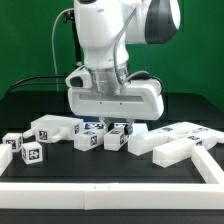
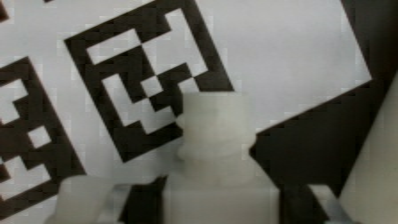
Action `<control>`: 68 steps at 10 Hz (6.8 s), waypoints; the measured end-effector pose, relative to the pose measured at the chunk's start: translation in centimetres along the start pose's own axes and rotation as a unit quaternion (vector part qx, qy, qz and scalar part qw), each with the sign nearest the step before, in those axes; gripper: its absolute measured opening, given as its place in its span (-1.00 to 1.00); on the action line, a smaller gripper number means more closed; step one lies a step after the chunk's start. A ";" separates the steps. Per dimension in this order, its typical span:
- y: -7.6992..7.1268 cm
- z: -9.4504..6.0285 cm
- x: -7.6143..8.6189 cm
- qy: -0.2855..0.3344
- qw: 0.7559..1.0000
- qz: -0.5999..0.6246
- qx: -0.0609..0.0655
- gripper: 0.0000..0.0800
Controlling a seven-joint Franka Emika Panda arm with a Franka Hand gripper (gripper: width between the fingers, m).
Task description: Assemble chair
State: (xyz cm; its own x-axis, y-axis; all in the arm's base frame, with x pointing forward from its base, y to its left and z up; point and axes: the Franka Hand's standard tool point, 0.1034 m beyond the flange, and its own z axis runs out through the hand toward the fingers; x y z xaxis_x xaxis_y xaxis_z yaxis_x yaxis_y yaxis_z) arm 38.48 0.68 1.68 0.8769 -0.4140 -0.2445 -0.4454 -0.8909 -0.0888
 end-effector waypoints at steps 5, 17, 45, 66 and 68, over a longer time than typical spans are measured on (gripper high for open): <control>-2.6 -3.3 -1.0 -0.039 0.999 0.025 0.014 0.61; -6.6 -0.8 -2.8 0.047 0.984 0.171 0.011 0.62; -9.6 2.5 -6.8 0.045 0.927 0.371 0.021 -0.29; -2.4 -0.9 -4.1 0.075 0.906 0.410 0.077 0.62; -2.3 -0.7 -4.2 0.073 0.906 0.410 0.074 0.62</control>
Offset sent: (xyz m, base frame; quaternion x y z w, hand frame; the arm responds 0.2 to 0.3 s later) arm 0.0068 0.0047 0.0388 -0.0084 -0.0564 0.0233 0.9981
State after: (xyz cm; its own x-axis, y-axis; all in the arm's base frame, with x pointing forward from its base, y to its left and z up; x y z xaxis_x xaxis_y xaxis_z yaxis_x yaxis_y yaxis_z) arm 35.96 4.38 3.56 0.2509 -0.9551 -0.1578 -0.9677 -0.2432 -0.0664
